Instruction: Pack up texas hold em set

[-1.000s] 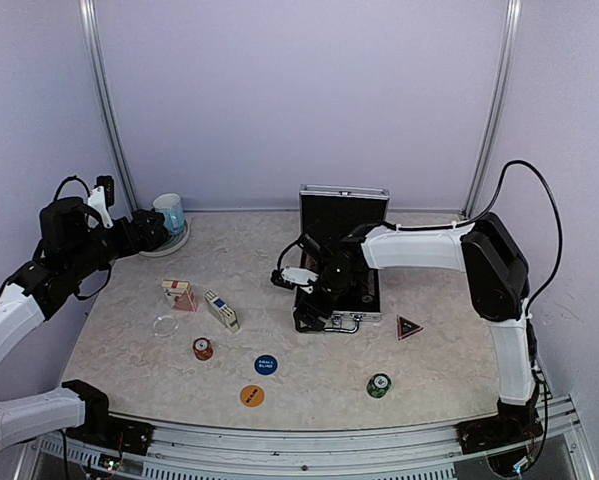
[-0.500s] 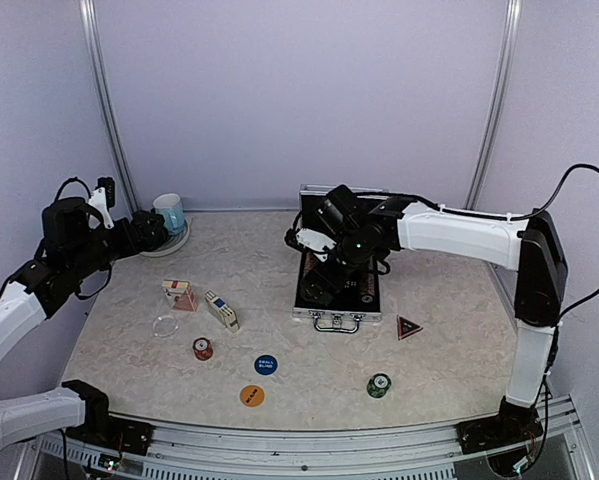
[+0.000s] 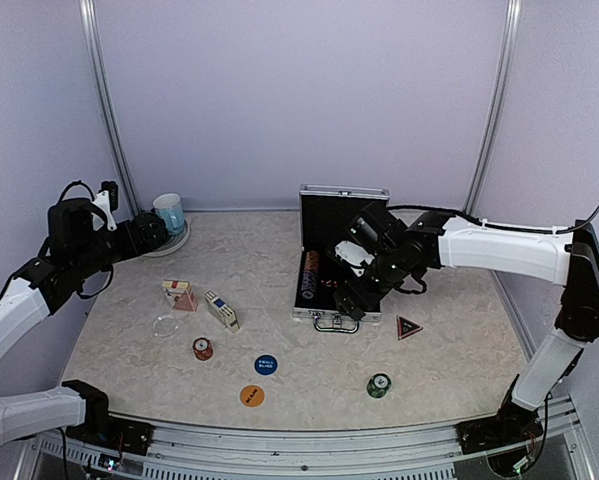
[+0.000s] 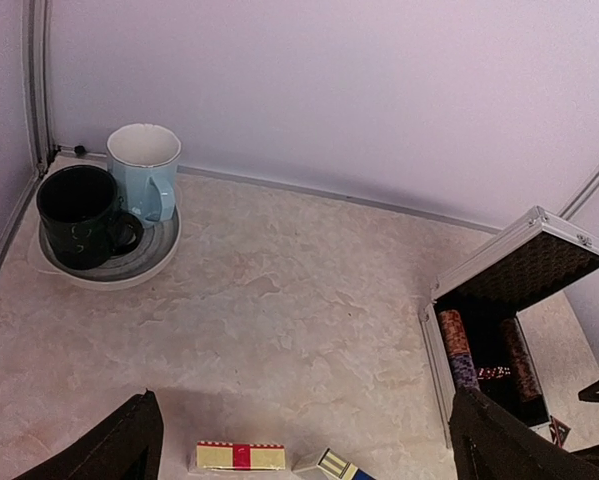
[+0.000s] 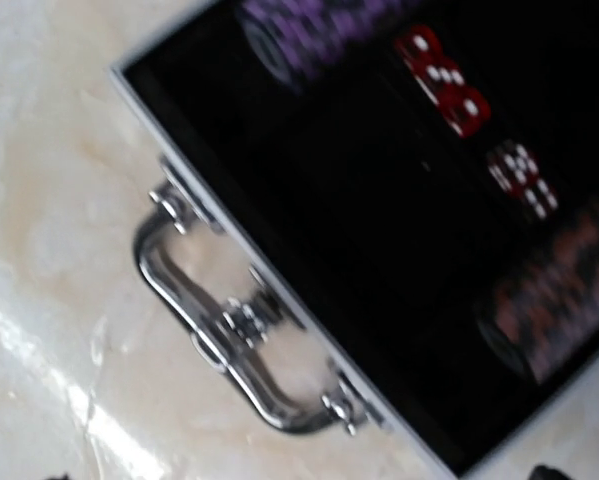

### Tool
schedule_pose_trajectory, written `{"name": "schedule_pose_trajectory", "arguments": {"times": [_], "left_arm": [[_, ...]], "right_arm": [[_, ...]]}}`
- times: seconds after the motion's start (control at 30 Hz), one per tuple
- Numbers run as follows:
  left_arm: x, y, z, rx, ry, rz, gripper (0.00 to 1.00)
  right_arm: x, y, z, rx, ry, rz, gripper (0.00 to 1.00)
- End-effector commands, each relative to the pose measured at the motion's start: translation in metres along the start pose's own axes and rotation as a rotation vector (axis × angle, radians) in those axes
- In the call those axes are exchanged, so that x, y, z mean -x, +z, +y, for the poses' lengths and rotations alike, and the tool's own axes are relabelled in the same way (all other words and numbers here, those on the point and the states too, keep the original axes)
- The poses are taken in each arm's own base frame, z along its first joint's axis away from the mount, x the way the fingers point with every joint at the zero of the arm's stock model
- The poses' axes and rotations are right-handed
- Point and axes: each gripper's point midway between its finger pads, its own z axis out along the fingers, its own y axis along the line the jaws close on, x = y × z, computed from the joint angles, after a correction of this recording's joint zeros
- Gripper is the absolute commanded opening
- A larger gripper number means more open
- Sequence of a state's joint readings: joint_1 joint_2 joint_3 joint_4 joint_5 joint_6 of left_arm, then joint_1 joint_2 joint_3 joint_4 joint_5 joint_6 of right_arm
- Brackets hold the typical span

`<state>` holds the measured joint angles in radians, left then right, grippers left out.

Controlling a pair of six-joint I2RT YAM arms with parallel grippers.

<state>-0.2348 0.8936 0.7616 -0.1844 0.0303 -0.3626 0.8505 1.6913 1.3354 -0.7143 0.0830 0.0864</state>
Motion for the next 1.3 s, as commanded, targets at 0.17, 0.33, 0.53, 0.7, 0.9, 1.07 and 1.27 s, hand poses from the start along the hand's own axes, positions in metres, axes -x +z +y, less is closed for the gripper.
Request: {"name": "schedule_pose_trajectory", "arguments": {"times": [0.17, 0.33, 0.53, 0.7, 0.9, 1.07, 1.27], "left_arm": [[0.001, 0.001, 0.001, -0.003, -0.009, 0.006, 0.99], [-0.001, 0.001, 0.000, -0.006, -0.005, 0.013, 0.99], [-0.007, -0.002, -0.013, -0.022, 0.010, 0.061, 0.99], [-0.036, -0.005, -0.017, 0.015, -0.041, 0.185, 0.99], [-0.069, -0.012, -0.013, 0.088, -0.023, 0.290, 0.99], [-0.099, -0.017, -0.017, 0.095, -0.004, 0.350, 0.99], [-0.155, -0.015, -0.035, 0.088, 0.041, 0.518, 0.99]], "right_arm": [[-0.027, -0.012, -0.008, -0.036, 0.083, 0.035, 0.99], [-0.037, -0.014, 0.001, 0.015, 0.090, 0.059, 0.99], [-0.050, -0.020, 0.016, 0.049, 0.064, 0.092, 0.99], [-0.044, -0.025, 0.019, 0.037, 0.047, 0.081, 0.99], [-0.035, -0.024, 0.023, 0.053, 0.035, 0.056, 0.99], [-0.036, -0.017, 0.022, 0.046, 0.032, 0.054, 0.99], [-0.033, -0.011, 0.024, 0.051, 0.022, 0.035, 0.99]]}}
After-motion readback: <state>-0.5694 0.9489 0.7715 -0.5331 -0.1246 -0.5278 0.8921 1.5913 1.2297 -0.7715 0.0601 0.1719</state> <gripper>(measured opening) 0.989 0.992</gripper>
